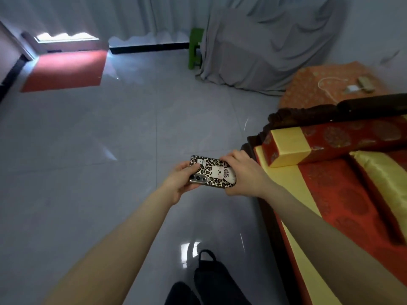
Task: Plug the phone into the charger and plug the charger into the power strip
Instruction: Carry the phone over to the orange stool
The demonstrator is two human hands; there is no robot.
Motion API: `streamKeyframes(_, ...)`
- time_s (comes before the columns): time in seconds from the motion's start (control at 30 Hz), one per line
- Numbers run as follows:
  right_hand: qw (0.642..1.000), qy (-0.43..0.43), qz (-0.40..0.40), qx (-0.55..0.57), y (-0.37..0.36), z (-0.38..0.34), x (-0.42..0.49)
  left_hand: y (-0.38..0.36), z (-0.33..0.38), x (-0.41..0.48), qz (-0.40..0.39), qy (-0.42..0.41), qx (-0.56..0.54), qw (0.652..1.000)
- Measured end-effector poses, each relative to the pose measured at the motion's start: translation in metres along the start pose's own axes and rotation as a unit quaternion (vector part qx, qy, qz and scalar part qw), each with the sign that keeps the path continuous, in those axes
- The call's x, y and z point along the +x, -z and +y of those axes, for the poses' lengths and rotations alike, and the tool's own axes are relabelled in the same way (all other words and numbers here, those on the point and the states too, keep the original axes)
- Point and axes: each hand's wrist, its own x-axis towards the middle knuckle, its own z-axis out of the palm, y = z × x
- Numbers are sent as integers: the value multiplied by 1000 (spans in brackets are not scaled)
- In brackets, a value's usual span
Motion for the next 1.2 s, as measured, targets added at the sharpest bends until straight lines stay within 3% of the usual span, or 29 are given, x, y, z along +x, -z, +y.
streamKeyframes(0.27,999,12,33,17,62,38,196,30,155,142,-5,-26,-2,1000)
streamKeyframes(0.53,995,-54,82,9,111,111,347,14,293,298,-81,-23,59,995)
streamKeyframes(0.9,964,-161,207,40,216,266,464,-119,456,494,-201,-35,81,976)
streamKeyframes(1.2,948,-217,232,25,295,418,541,-257,550,636,-250,9,111,962)
